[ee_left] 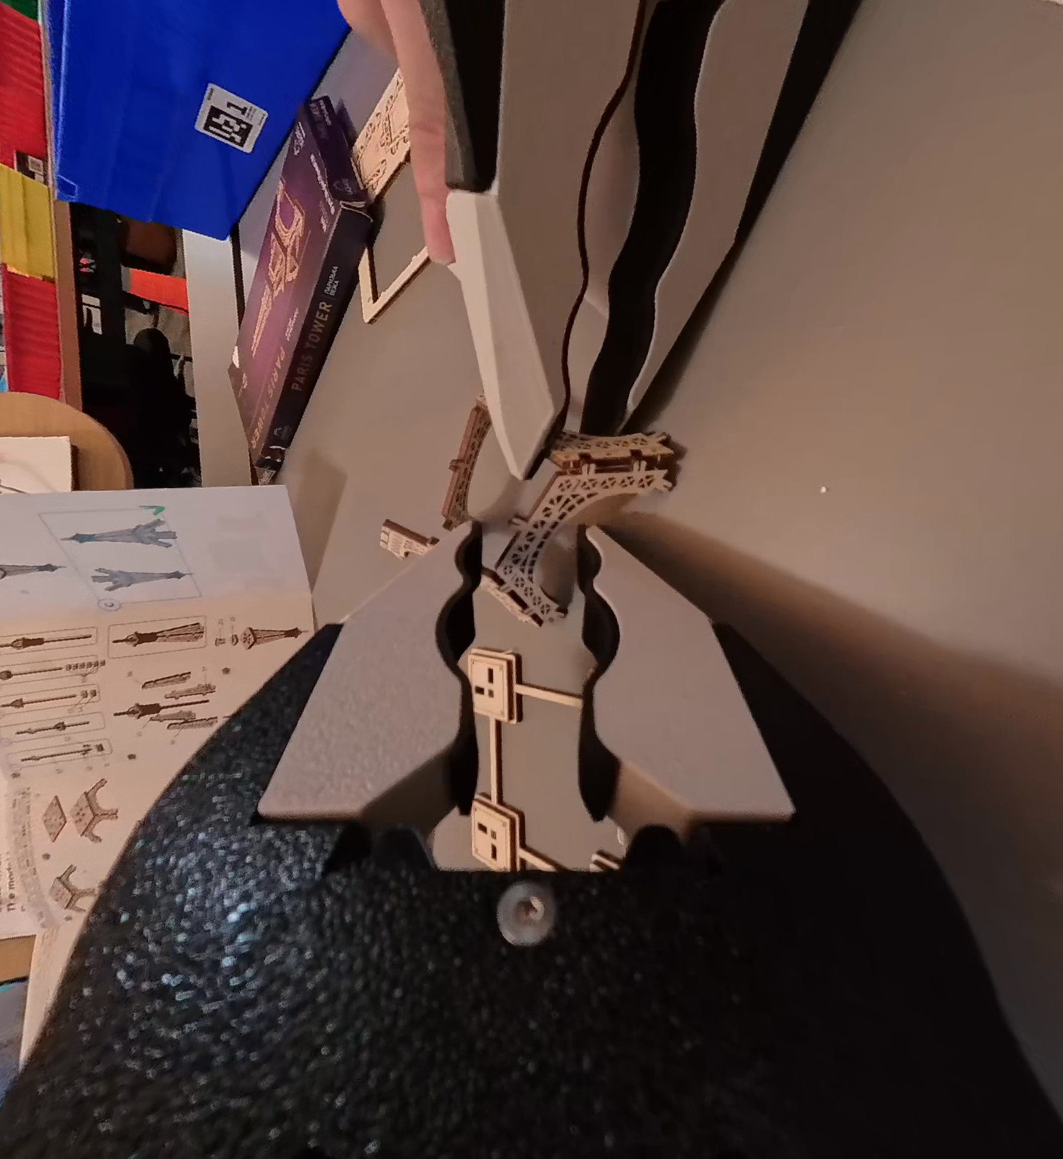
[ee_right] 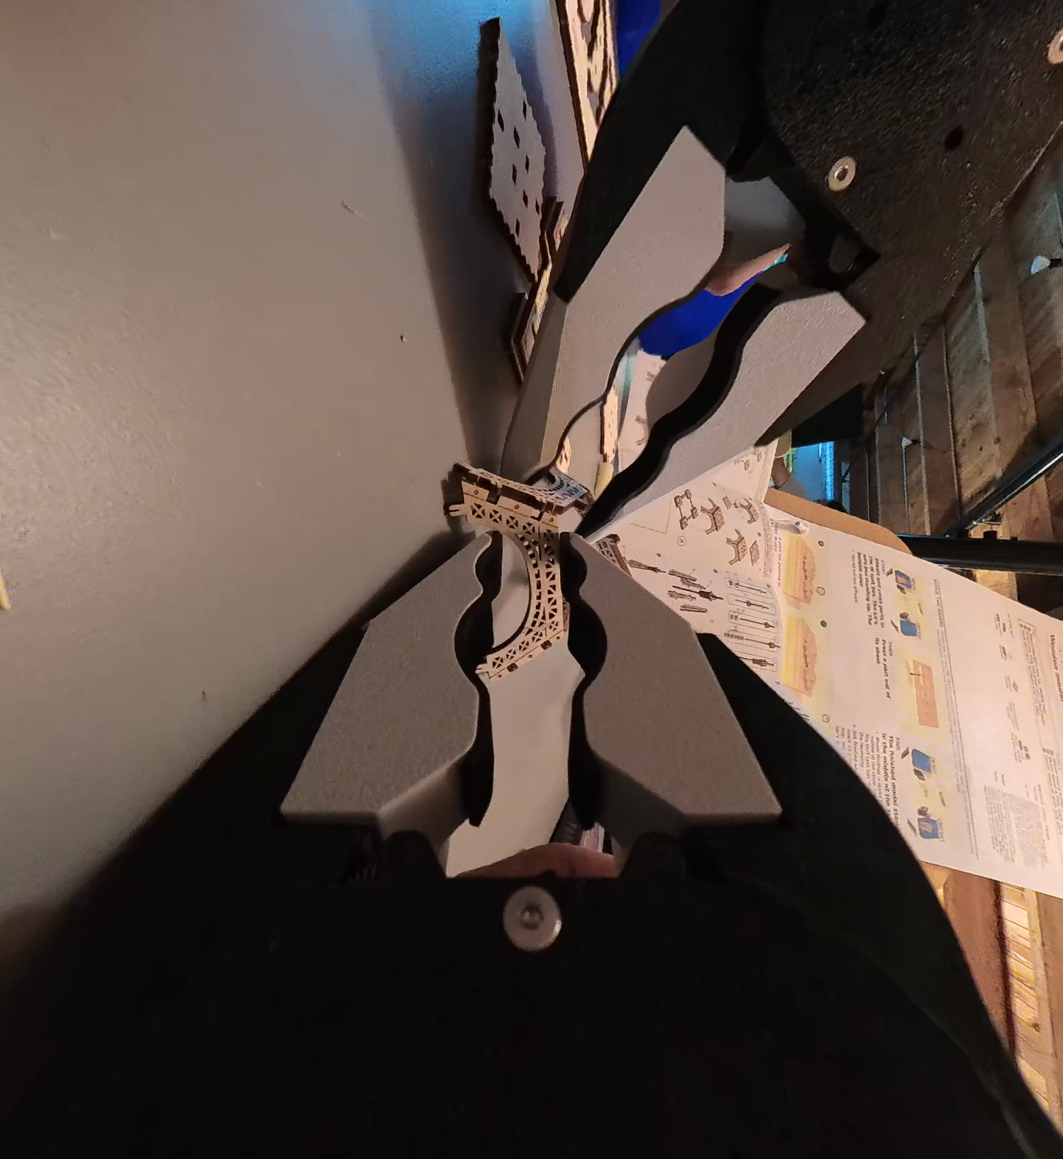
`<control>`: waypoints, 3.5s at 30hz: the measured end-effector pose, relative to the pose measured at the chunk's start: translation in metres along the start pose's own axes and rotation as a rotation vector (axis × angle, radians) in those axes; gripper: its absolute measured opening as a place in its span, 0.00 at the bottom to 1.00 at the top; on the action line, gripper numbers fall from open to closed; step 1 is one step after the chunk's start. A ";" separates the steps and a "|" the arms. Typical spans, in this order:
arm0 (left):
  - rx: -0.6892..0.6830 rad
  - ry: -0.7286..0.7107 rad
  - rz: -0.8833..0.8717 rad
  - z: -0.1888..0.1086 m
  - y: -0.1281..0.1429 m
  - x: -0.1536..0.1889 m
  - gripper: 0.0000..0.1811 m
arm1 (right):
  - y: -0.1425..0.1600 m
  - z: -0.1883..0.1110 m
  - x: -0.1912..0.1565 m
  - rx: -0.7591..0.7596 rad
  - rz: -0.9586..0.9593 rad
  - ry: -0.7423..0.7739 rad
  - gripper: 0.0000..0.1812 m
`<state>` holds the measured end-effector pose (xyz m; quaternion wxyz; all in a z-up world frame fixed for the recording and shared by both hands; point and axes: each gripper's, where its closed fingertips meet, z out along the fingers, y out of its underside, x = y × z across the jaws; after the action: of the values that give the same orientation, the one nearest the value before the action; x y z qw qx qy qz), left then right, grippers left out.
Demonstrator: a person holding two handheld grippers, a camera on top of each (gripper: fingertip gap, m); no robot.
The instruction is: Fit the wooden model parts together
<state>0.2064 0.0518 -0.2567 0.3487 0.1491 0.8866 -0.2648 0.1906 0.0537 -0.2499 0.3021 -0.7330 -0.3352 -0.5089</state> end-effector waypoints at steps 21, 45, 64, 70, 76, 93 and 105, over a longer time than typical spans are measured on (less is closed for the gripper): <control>0.094 -0.012 -0.097 -0.033 -0.011 0.019 0.01 | -0.001 -0.001 0.001 0.001 -0.003 0.007 0.08; 0.137 0.027 -0.134 -0.014 -0.020 0.024 0.00 | 0.000 0.000 0.001 -0.012 0.046 0.007 0.08; 0.116 0.045 -0.125 -0.013 -0.020 0.022 0.00 | 0.002 0.001 0.001 -0.066 0.076 0.010 0.08; 0.134 0.042 -0.132 -0.014 -0.020 0.022 0.00 | 0.002 0.001 0.001 -0.061 0.088 0.012 0.08; 0.216 0.052 -0.191 -0.018 -0.021 0.022 0.00 | -0.002 0.000 0.002 -0.034 0.072 0.014 0.08; 0.179 0.007 -0.119 -0.022 -0.019 0.015 0.00 | -0.007 0.001 0.002 -0.012 0.072 0.017 0.08; 0.176 -0.001 -0.104 -0.022 -0.020 0.016 0.00 | -0.007 0.000 0.003 -0.004 0.083 0.015 0.08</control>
<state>0.1740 0.0491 -0.2469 0.3204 0.1328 0.8663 -0.3596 0.1857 0.0589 -0.2469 0.3239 -0.7431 -0.3012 -0.5022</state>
